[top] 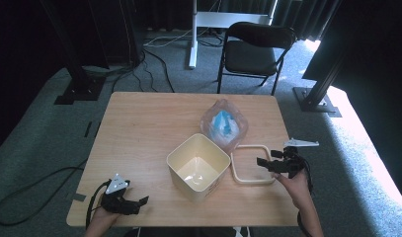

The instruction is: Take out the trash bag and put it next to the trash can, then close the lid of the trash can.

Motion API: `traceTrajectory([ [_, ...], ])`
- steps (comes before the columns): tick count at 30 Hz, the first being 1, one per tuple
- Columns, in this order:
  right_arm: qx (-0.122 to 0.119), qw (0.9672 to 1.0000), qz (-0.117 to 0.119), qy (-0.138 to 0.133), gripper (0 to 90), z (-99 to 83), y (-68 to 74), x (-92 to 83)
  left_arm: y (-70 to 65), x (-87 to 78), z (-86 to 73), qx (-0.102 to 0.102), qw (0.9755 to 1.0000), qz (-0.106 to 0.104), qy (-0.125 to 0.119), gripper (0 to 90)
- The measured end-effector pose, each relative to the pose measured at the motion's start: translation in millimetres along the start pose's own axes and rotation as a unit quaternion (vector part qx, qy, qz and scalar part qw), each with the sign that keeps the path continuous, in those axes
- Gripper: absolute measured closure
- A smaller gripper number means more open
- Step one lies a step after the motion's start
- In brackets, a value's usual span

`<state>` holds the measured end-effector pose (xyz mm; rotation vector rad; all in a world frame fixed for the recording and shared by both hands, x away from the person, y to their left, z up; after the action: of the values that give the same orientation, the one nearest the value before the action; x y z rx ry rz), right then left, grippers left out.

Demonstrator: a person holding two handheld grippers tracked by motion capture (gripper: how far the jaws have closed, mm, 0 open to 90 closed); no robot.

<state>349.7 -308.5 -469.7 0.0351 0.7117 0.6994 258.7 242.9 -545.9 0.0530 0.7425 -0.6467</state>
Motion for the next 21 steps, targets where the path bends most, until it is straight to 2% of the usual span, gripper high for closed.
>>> traceTrajectory([
  [4, 0.010, 0.9998, -0.011, 0.012, 11.5, -7.8, -6.2, 2.8, 0.2, 0.1, -0.3, -0.001, 1.0000, 0.001, -0.001, 0.0],
  [7, 0.007, 0.9997, -0.018, 0.014, 12.5, -8.4, -8.6, 2.5, -0.2, 0.3, -0.7, 0.000, 1.0000, 0.002, 0.000, 0.0],
  [10, 0.015, 0.9995, -0.024, 0.014, 12.5, -7.9, -14.0, 2.5, -1.3, -0.3, -1.0, 0.002, 1.0000, 0.001, 0.001, 0.0],
  [17, 0.041, 0.9970, -0.063, 0.017, 14.0, -3.3, -34.5, 5.3, -1.2, 1.7, -1.6, 0.001, 1.0000, -0.001, 0.003, 0.0],
  [21, 0.063, 0.9946, -0.081, 0.015, 24.5, 0.2, -48.3, 6.9, -1.6, 2.7, -1.9, 0.004, 1.0000, -0.001, 0.007, 0.0],
])
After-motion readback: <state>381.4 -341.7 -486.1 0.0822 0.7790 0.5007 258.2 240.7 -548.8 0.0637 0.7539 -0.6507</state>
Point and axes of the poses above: each handheld gripper's, and its own axes: x roughly forward along the jaws, z roughly out of its top, y roughly to its left, the point moved 1 cm from there along x, roughly forward along the jaws, and after that the axes turned 4 degrees about -x, right-handed, at the moved point
